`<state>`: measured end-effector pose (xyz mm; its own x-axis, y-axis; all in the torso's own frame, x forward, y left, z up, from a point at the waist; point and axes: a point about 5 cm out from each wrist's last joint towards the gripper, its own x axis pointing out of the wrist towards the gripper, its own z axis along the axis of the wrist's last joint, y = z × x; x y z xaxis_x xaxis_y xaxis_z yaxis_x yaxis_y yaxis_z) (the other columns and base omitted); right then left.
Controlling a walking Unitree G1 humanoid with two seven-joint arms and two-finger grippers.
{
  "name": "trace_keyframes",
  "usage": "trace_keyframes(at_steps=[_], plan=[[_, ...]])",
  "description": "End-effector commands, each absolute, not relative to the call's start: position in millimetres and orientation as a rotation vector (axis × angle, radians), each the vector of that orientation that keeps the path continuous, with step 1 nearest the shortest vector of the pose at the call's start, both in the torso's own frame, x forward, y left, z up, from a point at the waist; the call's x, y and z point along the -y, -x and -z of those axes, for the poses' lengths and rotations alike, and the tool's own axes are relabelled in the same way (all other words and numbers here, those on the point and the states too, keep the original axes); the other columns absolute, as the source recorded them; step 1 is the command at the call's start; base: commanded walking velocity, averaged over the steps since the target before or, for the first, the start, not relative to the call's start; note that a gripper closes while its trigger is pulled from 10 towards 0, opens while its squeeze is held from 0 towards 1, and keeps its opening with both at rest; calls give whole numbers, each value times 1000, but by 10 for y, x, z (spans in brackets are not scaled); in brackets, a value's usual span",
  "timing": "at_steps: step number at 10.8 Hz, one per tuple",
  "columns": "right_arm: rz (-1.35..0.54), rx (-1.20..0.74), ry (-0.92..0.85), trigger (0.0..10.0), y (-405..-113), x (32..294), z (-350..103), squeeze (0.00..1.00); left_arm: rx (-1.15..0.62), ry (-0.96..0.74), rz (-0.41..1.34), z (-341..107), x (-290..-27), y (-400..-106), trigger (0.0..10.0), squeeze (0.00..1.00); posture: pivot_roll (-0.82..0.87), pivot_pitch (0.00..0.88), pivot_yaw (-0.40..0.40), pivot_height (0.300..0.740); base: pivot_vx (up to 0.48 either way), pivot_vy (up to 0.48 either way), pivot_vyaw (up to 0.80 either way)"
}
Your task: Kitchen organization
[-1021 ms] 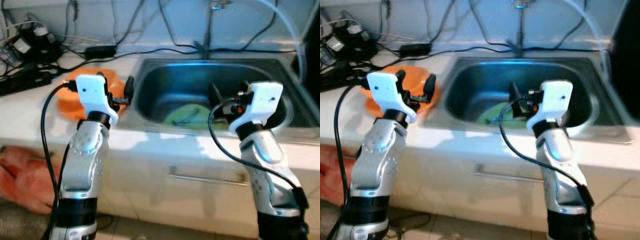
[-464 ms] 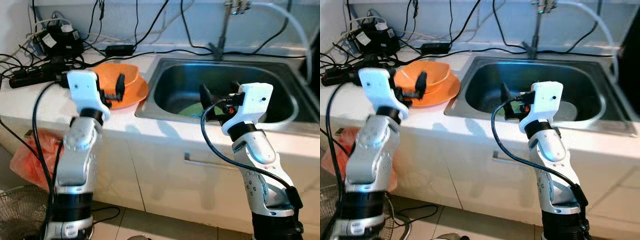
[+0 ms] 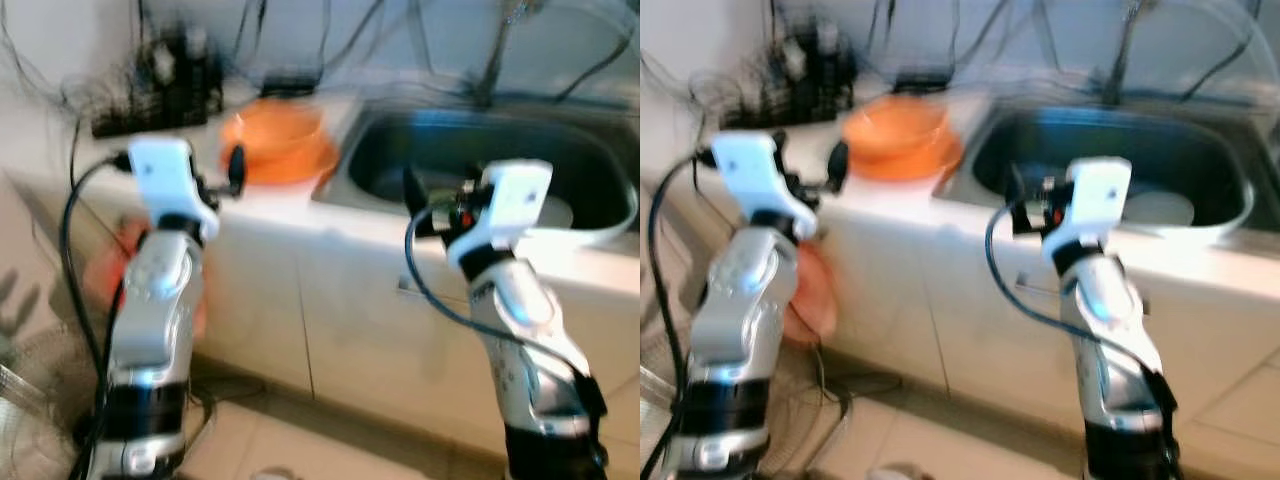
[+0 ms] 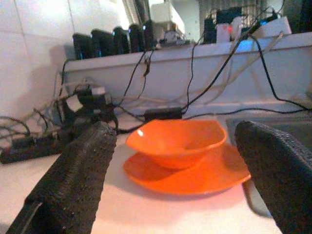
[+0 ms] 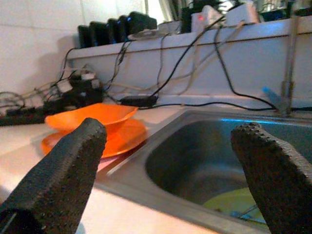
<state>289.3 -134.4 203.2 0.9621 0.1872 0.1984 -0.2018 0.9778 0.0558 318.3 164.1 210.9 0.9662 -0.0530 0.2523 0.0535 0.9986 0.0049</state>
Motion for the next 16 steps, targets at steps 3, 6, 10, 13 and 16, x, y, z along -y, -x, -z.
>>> trace_keyframes(at_steps=[3, 6, 10, 13, 16], plan=[[-195, 197, -82, 10000, -2891, 1348, -2056, 0, 258, 4, 40, -2143, -1663, -3200, 10000, 0, 138, 23, 92, 740, 195, 0, 0], [-200, 199, -98, 10000, -2891, 1340, -2065, 0, 264, 10, -10, -2156, -1707, -3219, 10000, 0, 138, 23, 92, 740, 0, 0, -533], [-202, 204, -101, 10000, -2891, 1337, -2067, 0, 264, 37, 15, -2183, -1689, -3210, 10000, 0, 140, 23, 93, 740, 0, 0, -188], [-201, 220, -96, 10000, -2887, 1334, -2087, 0, 341, 10, -103, -2377, -1889, -3213, 10000, 0, 138, 17, 98, 740, 85, 0, 0], [-216, 225, -84, 10000, -2888, 1313, -2088, 0, 343, 9, -90, -2388, -1901, -3235, 10000, 0, 139, 11, 100, 740, 325, 0, 0]])
